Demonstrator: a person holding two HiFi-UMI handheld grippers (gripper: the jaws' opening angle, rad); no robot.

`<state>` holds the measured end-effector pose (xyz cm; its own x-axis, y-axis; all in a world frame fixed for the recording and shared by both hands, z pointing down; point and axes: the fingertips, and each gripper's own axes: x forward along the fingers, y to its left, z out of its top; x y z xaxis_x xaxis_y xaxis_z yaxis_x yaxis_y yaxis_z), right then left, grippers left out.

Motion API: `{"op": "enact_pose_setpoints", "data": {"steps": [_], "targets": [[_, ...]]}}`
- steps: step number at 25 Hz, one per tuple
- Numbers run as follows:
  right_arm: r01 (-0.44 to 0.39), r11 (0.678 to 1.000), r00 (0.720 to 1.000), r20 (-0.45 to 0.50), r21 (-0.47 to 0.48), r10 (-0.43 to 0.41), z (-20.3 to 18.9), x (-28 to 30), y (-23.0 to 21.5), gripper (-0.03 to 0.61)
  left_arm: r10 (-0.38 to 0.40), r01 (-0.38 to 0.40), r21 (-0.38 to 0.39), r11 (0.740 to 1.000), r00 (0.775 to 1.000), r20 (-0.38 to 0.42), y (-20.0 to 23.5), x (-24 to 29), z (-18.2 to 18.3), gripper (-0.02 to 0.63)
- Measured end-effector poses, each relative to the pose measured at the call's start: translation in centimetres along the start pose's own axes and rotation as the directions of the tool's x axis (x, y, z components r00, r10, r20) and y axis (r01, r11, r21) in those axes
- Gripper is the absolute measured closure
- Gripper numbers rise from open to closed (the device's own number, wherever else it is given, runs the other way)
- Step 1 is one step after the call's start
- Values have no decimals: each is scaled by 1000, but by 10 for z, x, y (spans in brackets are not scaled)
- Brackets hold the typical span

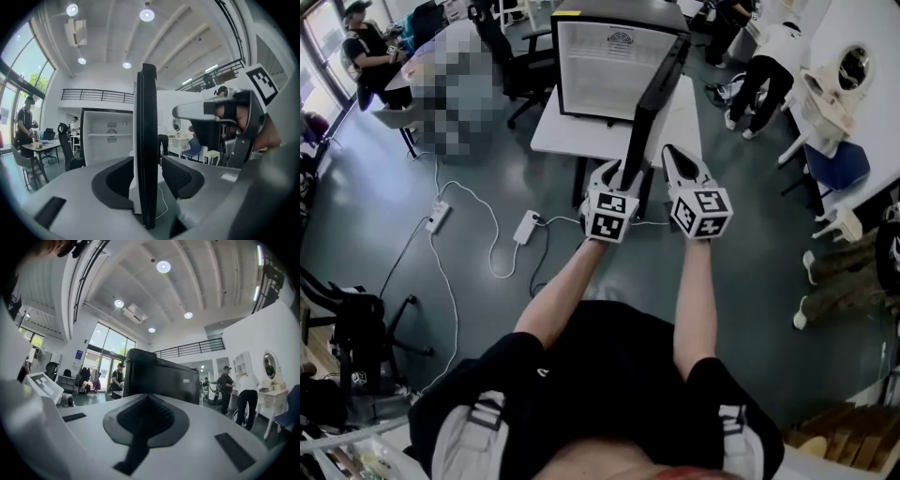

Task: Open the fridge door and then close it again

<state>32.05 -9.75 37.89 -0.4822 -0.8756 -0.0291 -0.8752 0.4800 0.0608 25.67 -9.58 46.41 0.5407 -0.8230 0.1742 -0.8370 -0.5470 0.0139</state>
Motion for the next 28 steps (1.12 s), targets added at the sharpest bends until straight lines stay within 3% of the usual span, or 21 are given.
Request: {"op": "enact_pose_setpoints", "data": {"steps": [5, 9, 14, 22, 28], "targets": [[-60, 998, 997, 42, -26, 61, 26, 14, 9, 584, 3, -2, 8, 1000, 999, -40, -1, 8, -13, 442], [-86, 996, 994, 61, -19, 87, 37, 21, 17, 584, -37, 35, -32, 999, 998, -57, 1, 14, -23, 442], [-128, 991, 989, 72, -32, 130, 41, 44, 34, 584, -44, 42, -39, 998, 998, -46, 26, 20, -23, 443], [-202, 979, 973, 110, -34, 204, 43, 118, 74, 584, -71, 72, -54, 996, 997, 22, 109, 28, -17, 449], [-270, 963, 951, 165, 22, 263, 42, 208, 103, 584, -117, 118, -54, 991, 993, 23, 201, 47, -11, 449]]}}
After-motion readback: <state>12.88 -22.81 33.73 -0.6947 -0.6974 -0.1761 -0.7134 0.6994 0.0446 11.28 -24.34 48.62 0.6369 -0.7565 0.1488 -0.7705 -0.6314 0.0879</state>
